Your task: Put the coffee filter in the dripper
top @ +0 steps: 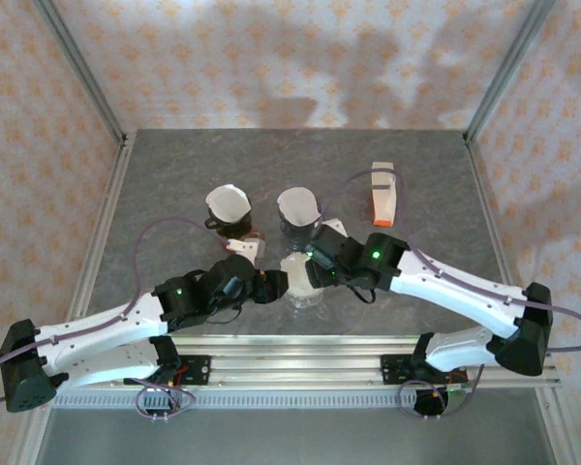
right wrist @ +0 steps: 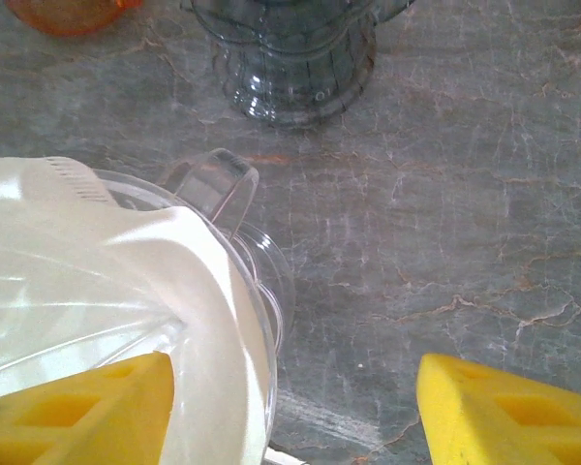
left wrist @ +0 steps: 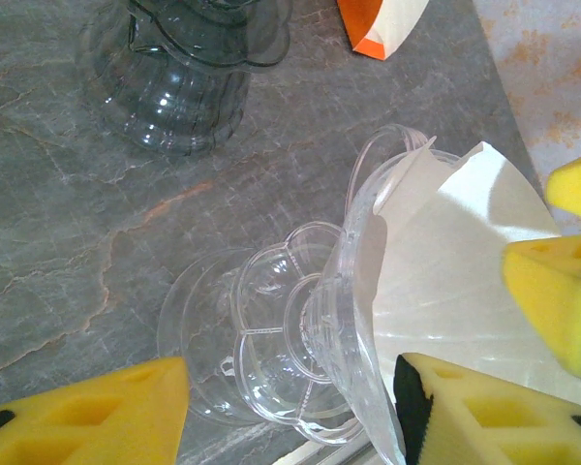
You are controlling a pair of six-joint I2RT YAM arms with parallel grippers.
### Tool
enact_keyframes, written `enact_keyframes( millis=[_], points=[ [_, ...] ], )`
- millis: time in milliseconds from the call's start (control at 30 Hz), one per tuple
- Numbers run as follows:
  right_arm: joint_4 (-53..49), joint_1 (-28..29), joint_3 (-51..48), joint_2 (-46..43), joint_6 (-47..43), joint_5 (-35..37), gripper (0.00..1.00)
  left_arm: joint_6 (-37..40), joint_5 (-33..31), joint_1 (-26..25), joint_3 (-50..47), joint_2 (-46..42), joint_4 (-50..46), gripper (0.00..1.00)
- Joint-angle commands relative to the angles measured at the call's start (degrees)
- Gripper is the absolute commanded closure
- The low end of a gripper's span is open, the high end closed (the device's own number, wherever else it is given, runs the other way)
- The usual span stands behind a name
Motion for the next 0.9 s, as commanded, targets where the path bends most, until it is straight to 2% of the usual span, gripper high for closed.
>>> enact_keyframes(
  millis=[0,467,767,867],
  points=[
    [-1.48,-0.40,-1.84,-2.76,0.73,-0.58,0.33,-0.21,-1.60,0.55,0.08,0.28,-0.95,0.41],
    [0.60,-0.40,-5.21,-4.72,0.07,-5.21,0.36,-0.29,-1.99,0.51,0.03,0.10,-1.32,0.41],
    [2.73,-0.48,-2.70,-4.61,0.42,-1.74,0.32,-0.19,-2.10,0.56,-0.03,-0.08,-1.64,0.41],
    [2.92,-1.33,-0.36,-1.88,-1.38,-2.18,0.31,-0.23,-2.13,0.59,-0.01,0.10,-1.53,0.40]
  ],
)
